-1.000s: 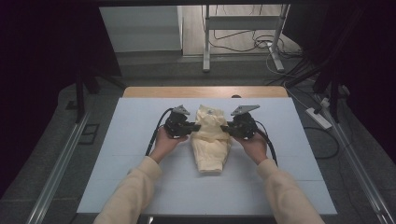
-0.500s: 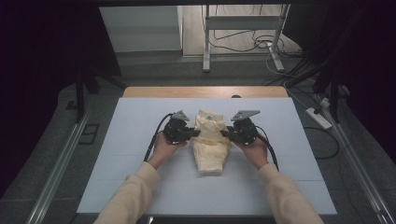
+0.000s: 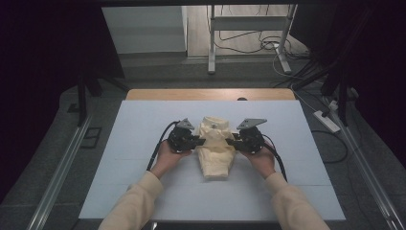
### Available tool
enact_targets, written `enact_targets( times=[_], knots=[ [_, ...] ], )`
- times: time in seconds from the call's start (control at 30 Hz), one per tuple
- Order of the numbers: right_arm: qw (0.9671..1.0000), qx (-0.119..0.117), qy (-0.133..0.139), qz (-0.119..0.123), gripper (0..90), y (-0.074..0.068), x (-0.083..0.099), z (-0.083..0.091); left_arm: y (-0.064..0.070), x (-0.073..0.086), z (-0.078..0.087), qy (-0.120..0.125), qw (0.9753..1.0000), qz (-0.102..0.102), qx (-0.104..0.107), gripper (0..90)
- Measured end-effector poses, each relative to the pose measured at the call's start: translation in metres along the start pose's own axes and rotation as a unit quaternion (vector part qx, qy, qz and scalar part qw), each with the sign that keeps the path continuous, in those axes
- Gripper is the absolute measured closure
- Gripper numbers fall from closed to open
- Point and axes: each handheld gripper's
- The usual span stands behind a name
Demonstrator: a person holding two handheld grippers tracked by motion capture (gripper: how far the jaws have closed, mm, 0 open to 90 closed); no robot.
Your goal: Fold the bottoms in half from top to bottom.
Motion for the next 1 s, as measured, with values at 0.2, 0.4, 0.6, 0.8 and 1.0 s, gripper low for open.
enact_targets(
  times=[0.2, 0.4, 0.6, 0.8, 1.0],
  knots=[
    [1.0, -0.003, 0.002, -0.002, 66.6, 0.0, 0.003, 0.0, 0.001, 0.0, 0.0, -0.001, 1.0, 0.0, 0.003, 76.1],
    [1.0, -0.004, 0.002, -0.004, 65.1, -0.003, 0.008, 0.001, 0.003, 0.002, -0.001, -0.006, 0.9999, -0.002, 0.009, 75.2],
    [1.0, -0.005, 0.004, 0.003, 63.4, -0.006, 0.013, 0.004, 0.005, 0.003, -0.001, -0.007, 0.9999, -0.002, 0.011, 73.2],
    [1.0, -0.005, 0.002, 0.004, 62.3, -0.008, 0.013, 0.004, 0.006, 0.004, -0.001, -0.007, 0.9999, 0.001, 0.014, 72.1],
    [0.9999, -0.009, 0.0, 0.006, 61.3, -0.008, 0.014, 0.005, 0.008, 0.006, -0.002, -0.007, 0.9999, 0.003, 0.013, 68.4]
  ],
)
Point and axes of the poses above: each handheld gripper's, and its own axes: z roughly backward along the jaws, x roughly out of its underside, y roughly to its right, and after that the axes turned 8 degrees about -z, right-handed
